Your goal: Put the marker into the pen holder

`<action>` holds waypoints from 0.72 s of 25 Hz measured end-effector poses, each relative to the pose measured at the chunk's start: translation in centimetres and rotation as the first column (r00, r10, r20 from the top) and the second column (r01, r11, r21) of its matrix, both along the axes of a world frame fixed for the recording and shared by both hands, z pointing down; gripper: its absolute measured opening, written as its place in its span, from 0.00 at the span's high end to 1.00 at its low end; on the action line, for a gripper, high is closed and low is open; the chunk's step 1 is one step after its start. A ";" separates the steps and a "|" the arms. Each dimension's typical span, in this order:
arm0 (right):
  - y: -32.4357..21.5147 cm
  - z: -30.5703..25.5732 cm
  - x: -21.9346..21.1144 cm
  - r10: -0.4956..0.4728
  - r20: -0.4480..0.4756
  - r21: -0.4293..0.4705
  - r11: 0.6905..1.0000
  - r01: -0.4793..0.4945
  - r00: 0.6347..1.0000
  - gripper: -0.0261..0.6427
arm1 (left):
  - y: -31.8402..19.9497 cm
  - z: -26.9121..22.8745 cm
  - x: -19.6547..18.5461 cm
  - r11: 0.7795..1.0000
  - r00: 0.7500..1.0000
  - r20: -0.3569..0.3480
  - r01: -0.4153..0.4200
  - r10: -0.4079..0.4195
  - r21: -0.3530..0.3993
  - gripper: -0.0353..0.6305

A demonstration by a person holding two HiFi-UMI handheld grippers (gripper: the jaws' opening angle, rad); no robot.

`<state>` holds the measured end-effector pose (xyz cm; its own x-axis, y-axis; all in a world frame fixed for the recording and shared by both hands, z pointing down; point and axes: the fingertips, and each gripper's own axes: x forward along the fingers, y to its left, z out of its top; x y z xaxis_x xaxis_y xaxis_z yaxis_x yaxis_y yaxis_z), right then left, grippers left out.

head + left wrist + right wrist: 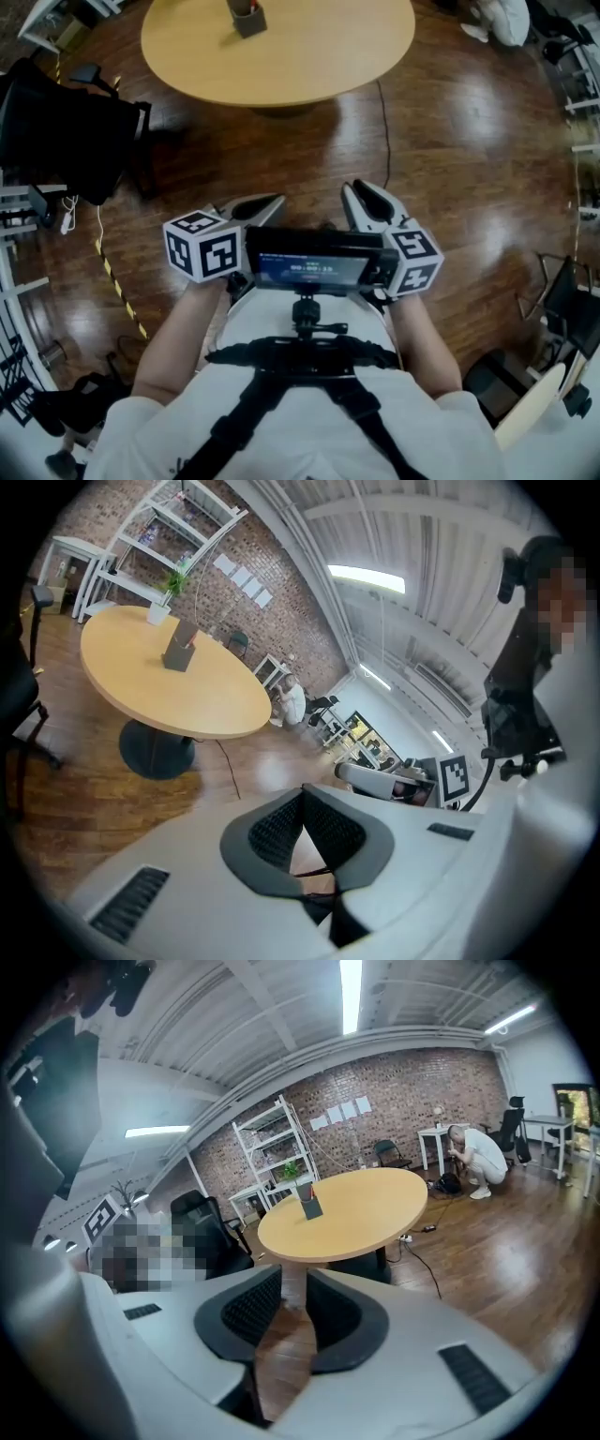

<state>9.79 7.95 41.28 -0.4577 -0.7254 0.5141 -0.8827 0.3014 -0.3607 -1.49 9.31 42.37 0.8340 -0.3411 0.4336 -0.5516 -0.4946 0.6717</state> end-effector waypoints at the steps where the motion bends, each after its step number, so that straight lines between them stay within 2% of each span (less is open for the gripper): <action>1: 0.0 0.1 0.0 -0.013 -0.010 0.004 1.000 0.013 1.000 0.82 | -0.1 -0.1 0.0 1.000 1.000 -0.003 0.013 -0.013 0.005 0.95; 4: -0.4 0.3 0.0 -0.040 -0.036 0.020 0.999 0.040 0.999 0.85 | -0.4 -0.4 -0.3 0.998 0.998 -0.021 0.058 -0.058 0.012 0.95; 8: -0.7 0.3 0.0 -0.055 -0.044 0.033 0.998 0.056 0.998 0.96 | 0.3 0.1 0.1 0.997 0.997 -0.031 0.071 -0.071 0.009 0.95; 18: -0.7 0.3 -0.5 -0.078 -0.047 0.030 0.996 0.079 0.996 0.96 | 0.6 -0.2 0.6 0.999 0.999 -0.016 0.048 -0.048 0.020 0.95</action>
